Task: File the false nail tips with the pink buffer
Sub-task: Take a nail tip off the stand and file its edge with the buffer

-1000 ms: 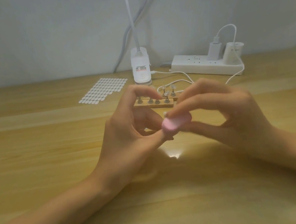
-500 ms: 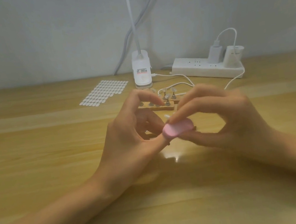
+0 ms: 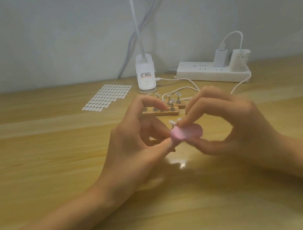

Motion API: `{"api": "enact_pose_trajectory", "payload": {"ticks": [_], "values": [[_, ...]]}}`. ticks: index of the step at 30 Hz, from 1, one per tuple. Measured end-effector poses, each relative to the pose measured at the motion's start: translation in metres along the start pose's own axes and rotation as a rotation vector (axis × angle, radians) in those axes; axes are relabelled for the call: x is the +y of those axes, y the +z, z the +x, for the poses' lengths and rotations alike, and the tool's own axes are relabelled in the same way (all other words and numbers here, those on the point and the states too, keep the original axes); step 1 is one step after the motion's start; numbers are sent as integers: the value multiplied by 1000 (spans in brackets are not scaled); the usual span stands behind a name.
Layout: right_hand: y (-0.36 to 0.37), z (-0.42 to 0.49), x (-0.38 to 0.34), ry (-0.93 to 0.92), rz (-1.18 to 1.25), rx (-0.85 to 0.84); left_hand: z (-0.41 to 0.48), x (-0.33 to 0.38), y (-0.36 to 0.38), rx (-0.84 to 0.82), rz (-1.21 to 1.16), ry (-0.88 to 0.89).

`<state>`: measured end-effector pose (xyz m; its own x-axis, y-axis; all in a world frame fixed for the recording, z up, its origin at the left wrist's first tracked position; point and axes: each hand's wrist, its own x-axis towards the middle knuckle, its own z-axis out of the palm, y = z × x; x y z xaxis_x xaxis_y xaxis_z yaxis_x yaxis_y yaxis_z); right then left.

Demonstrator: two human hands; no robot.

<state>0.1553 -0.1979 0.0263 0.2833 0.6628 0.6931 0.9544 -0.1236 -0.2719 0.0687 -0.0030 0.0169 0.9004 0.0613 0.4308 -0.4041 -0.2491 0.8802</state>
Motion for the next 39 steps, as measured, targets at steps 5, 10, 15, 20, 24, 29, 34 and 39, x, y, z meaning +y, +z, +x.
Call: {"api": "enact_pose_trajectory", "payload": {"ticks": [5,10,15,20,24,29,34,39], "values": [[-5,1,-1,10,58,18,0,-1,1,-3,3,-6],[-8,1,4,64,5,27,0,-1,0,2,14,-24],[0,0,-2,-8,43,-38,0,-1,0,-3,18,-10],[-5,2,-2,-1,67,16,0,0,0,-5,12,-8],[-4,0,4,76,18,-17,1,-1,0,2,46,-4],[-3,3,-1,-10,90,-47,-1,3,2,10,67,18],[-10,3,5,63,77,19,-1,3,1,13,86,13],[-4,2,5,47,65,-32,-1,4,1,4,123,36]]}}
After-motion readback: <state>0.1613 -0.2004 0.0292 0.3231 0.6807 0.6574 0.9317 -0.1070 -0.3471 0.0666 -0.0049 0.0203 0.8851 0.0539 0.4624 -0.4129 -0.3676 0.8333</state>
